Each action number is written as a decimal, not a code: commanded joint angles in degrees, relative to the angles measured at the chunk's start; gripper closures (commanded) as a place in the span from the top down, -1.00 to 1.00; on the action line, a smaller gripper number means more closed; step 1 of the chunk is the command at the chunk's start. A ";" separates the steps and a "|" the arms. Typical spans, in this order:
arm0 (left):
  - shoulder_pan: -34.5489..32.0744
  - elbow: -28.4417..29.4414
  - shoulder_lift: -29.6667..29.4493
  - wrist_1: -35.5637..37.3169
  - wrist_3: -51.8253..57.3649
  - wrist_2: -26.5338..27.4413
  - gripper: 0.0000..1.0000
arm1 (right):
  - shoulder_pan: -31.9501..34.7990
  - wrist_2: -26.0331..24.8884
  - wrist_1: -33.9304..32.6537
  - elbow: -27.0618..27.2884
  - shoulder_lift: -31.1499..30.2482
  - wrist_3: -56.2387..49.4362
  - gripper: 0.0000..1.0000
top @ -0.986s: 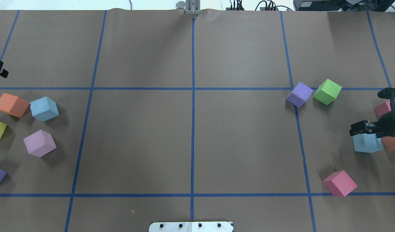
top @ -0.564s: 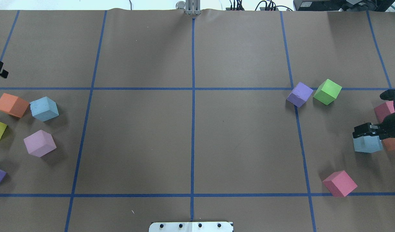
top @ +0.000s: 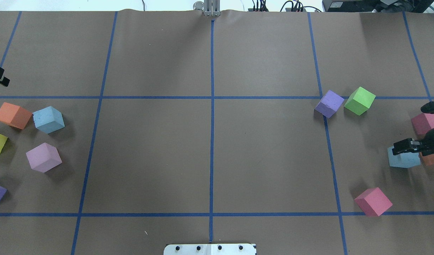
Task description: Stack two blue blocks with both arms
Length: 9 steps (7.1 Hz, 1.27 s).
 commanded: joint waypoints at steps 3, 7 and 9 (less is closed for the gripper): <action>0.02 0.13 0.00 0.00 0.07 0.00 0.99 | -0.36 -2.64 -0.09 -1.46 0.87 -0.12 0.98; -0.07 0.22 0.00 0.00 0.16 0.00 0.99 | -0.62 -2.74 0.26 -2.16 1.83 0.32 0.92; -0.07 0.22 0.00 0.00 0.16 0.00 0.99 | -0.71 -2.65 0.52 -2.51 1.84 0.49 0.83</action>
